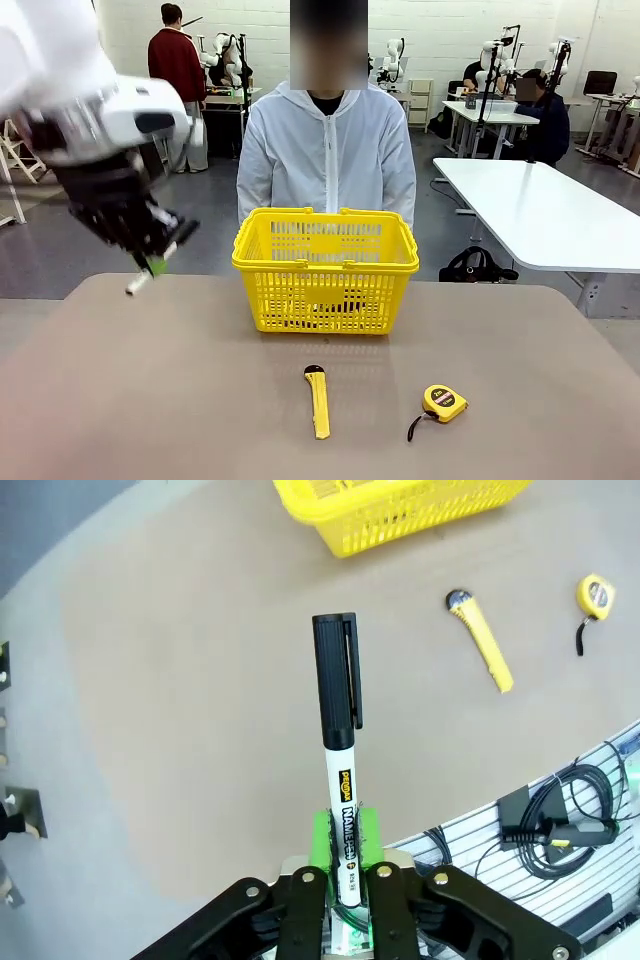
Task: Place the items the person wants into the basket.
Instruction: Pick up the item the person points to and place it in the Market Basket.
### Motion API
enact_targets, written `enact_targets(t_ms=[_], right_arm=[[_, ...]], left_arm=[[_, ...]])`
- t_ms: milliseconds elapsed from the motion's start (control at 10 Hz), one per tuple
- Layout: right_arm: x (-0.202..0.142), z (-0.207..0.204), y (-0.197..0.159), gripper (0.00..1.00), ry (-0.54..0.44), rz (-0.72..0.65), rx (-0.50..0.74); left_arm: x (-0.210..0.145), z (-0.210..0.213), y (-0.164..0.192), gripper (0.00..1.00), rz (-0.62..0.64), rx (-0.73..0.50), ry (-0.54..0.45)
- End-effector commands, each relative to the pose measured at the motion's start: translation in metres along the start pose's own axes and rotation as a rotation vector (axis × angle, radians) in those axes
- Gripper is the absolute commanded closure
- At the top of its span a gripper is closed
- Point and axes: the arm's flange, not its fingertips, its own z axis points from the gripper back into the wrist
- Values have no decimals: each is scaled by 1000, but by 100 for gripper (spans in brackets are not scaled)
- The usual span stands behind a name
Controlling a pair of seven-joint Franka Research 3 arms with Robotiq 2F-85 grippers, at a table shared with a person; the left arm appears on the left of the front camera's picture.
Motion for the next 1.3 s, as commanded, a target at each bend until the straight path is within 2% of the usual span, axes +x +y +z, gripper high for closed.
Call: enact_targets(t_ms=[0,200,300,500,700,900,1200], right_arm=[[-1,0,-1,0,-4,3,9],[-1,0,-1,0,-4,3,9],[-1,0,-1,0,-4,3,9],[-1,0,-1,0,-4,3,9],[-1,0,-1,0,-4,3,9],[-1,0,-1,0,-4,3,9],[-1,0,-1,0,-4,3,9]], left_arm=[[40,-27,1,100,-25,-20,32],[96,-25,5,100,-136,-39,-54],[130,-30,2,100,-180,-61,-66],[202,-72,-12,100,-318,-71,-9],[246,-122,-38,100,-421,-59,30],[273,-156,-56,100,-544,-36,74],[282,-176,-69,100,-629,-40,105]])
